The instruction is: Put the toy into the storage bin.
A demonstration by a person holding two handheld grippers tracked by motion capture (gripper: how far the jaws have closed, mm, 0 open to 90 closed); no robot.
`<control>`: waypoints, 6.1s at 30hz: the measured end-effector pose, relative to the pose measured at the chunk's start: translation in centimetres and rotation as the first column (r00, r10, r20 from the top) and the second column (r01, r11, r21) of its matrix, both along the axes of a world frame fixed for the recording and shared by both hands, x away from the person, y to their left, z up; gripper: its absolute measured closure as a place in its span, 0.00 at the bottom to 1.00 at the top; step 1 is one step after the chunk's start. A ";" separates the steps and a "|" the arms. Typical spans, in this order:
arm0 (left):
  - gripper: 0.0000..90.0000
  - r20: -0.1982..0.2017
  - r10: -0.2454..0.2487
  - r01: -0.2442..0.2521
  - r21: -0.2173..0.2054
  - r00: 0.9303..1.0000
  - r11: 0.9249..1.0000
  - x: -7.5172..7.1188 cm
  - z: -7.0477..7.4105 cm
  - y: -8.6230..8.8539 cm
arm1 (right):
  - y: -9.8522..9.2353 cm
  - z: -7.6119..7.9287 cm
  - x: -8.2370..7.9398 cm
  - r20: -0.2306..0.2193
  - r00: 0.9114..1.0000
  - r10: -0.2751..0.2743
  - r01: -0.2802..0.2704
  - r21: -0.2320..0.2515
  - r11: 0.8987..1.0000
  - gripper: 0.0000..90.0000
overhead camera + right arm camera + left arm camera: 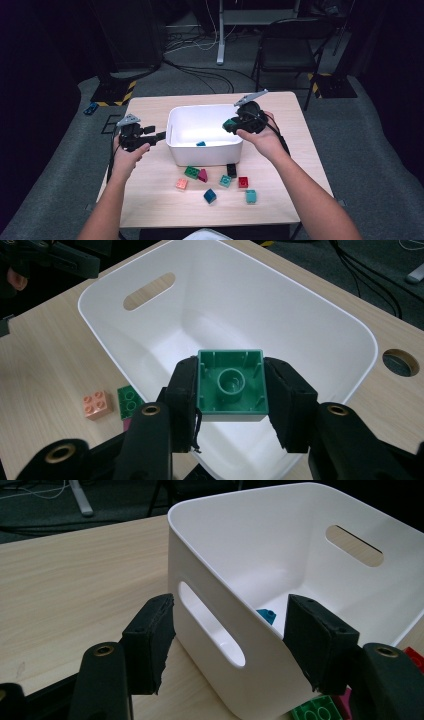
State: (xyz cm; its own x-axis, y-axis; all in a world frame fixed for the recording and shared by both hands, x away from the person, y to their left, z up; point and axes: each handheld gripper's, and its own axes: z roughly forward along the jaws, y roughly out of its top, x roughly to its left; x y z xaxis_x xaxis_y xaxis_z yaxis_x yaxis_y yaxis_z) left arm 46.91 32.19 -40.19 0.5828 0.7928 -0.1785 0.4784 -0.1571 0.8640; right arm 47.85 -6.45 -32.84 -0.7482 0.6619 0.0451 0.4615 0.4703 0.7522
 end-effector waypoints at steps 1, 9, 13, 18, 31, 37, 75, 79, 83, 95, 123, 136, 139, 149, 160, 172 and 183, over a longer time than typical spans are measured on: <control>0.41 -0.003 -0.001 0.001 0.000 1.000 1.000 0.0 0.0 0.1 | 0.2 -0.1 0.1 0.001 1.000 -0.003 0.003 0.003 1.000 0.65; 0.41 -0.005 0.025 -0.025 0.005 1.000 1.000 0.1 -0.4 0.7 | 1.4 -0.7 1.0 0.004 1.000 0.015 -0.015 -0.010 1.000 0.65; 0.41 -0.016 0.052 -0.051 0.032 0.999 0.998 0.4 -1.2 1.2 | 2.4 -1.4 1.7 0.001 1.000 0.022 -0.022 -0.019 1.000 0.65; 0.41 -0.041 0.073 -0.071 0.047 0.997 0.996 0.9 -2.6 1.8 | 3.1 -1.8 2.0 -0.003 1.000 0.031 -0.031 -0.019 0.999 0.65; 0.42 -0.071 0.110 -0.106 0.052 0.991 0.993 1.5 -4.6 2.4 | 5.4 -2.6 3.0 -0.007 0.999 0.047 -0.047 -0.041 0.998 0.65; 0.42 -0.059 0.117 -0.114 0.060 0.991 0.992 1.5 -4.6 2.2 | 6.5 -2.9 3.9 -0.010 0.998 0.058 -0.059 -0.052 0.997 0.65; 0.43 -0.092 0.122 -0.107 0.146 0.988 0.983 -0.6 -9.2 3.7 | 8.8 -4.8 5.2 -0.042 0.999 0.035 -0.040 -0.109 0.993 0.58; 0.43 -0.098 0.125 -0.109 0.152 0.987 0.982 -0.6 -9.3 3.8 | 8.4 -4.1 4.8 -0.026 0.999 0.032 -0.034 -0.093 0.995 0.56; 0.42 -0.096 0.120 -0.103 0.163 0.988 0.981 -0.6 -9.4 3.6 | 7.5 -2.8 3.8 -0.004 0.999 0.038 -0.038 -0.078 0.996 0.55; 0.42 -0.094 0.123 -0.106 0.163 0.988 0.981 -0.5 -9.5 3.6 | 2.4 -0.3 -0.1 0.080 0.997 0.003 -0.001 -0.016 1.000 0.55; 0.43 -0.102 0.125 -0.106 0.171 0.987 0.980 -0.5 -9.6 3.7 | -6.8 -1.9 -5.0 0.102 0.984 -0.145 0.138 0.075 0.988 0.55; 0.43 -0.095 0.124 -0.108 0.165 0.988 0.980 -0.6 -9.5 3.7 | -8.5 -5.9 -6.7 0.083 0.975 -0.207 0.198 0.099 0.975 0.54; 0.43 -0.095 0.121 -0.104 0.165 0.988 0.981 -0.6 -9.5 3.6 | -8.5 -7.2 -7.1 0.079 0.974 -0.214 0.206 0.100 0.973 0.54; 0.42 -0.100 0.120 -0.102 0.167 0.988 0.981 -0.6 -9.5 3.6 | -8.1 -10.8 -7.9 0.057 0.979 -0.194 0.189 0.077 0.979 0.53; 0.42 -0.095 0.121 -0.103 0.170 0.988 0.980 -0.6 -9.4 3.8 | -6.8 -13.1 -8.4 0.036 0.988 -0.153 0.150 0.067 0.986 0.53; 0.42 -0.100 0.119 -0.101 0.171 0.988 0.980 -0.7 -9.3 3.8 | -5.5 -14.9 -9.0 0.014 0.995 -0.103 0.101 0.063 0.993 0.52; 0.42 -0.086 0.127 -0.111 0.166 0.988 0.980 -0.7 -9.4 3.7 | -4.2 -16.2 -9.2 0.024 0.996 -0.087 0.086 0.030 0.996 0.47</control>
State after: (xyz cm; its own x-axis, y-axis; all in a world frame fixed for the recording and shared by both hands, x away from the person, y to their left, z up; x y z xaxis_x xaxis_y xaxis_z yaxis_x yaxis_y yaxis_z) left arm 46.22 35.94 -49.55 0.4686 0.8783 -0.0944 0.5814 -0.2262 0.7815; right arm 38.64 -10.62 -48.99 -0.6894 0.7229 0.0469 0.4801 0.4074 0.7769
